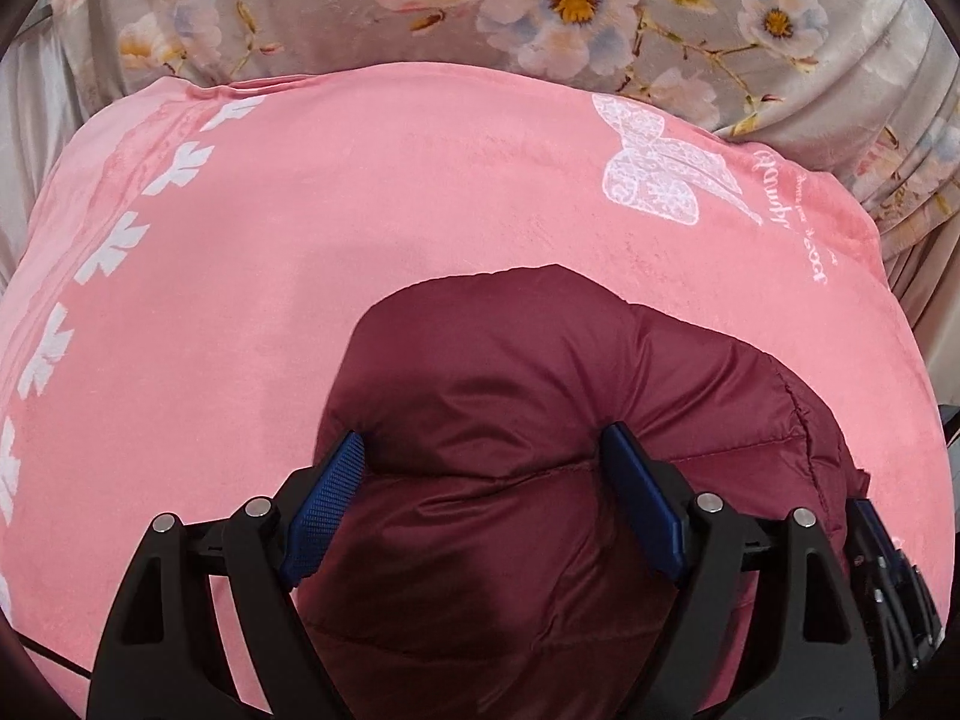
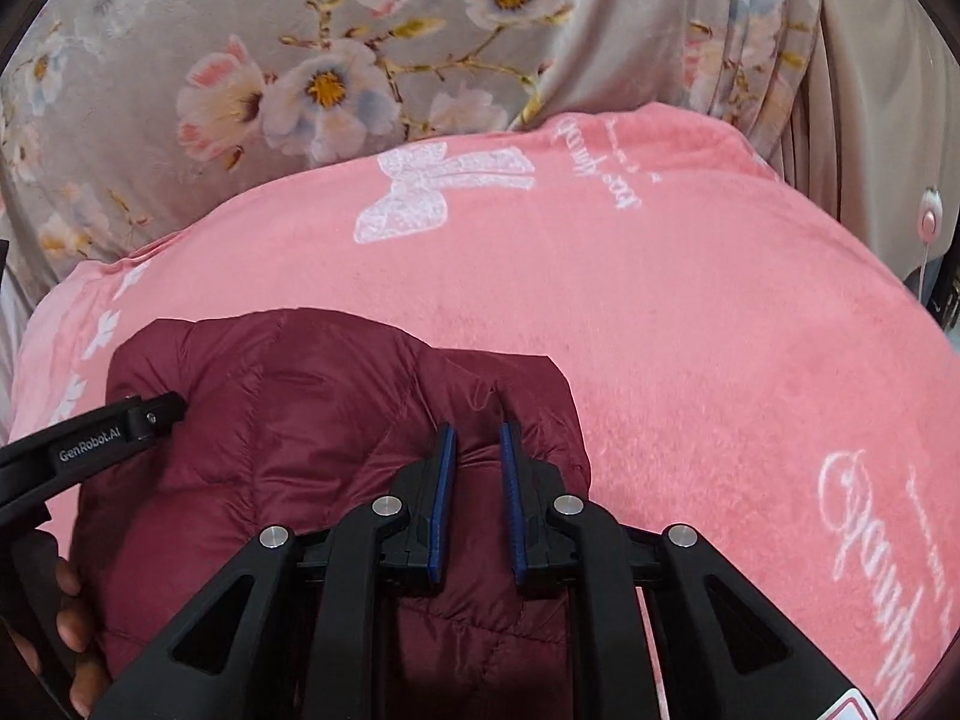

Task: Fold large clothes
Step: 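Grasp the jacket bundle with the left tool while the right tool grips its other side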

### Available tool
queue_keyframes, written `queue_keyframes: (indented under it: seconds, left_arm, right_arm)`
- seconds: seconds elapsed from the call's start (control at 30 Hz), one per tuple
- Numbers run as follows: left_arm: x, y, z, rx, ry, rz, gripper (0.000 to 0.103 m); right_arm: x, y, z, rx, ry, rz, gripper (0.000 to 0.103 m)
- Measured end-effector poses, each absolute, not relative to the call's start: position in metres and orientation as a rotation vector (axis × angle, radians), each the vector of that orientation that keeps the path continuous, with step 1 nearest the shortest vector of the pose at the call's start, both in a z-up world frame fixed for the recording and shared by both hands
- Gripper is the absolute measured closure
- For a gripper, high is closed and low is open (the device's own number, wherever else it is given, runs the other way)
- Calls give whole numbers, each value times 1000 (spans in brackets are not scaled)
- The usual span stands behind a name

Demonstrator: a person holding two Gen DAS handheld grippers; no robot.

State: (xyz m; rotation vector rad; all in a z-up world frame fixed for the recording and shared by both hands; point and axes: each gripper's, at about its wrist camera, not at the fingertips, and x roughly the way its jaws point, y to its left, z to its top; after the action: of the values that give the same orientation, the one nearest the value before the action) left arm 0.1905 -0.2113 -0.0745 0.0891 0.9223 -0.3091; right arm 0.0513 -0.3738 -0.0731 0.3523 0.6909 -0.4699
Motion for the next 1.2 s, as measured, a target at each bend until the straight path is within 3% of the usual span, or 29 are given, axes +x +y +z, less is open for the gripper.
queue_keyframes:
  seconds: [0.4,1.2]
  left_arm:
    - [195,-227,-99,113,896,-304,13]
    - [191,-241,-115,163,831,-254,8]
  right_arm:
    - [61,-383,-101,384,706,-477,92]
    - [66,-385,-110,373,721,-484,92]
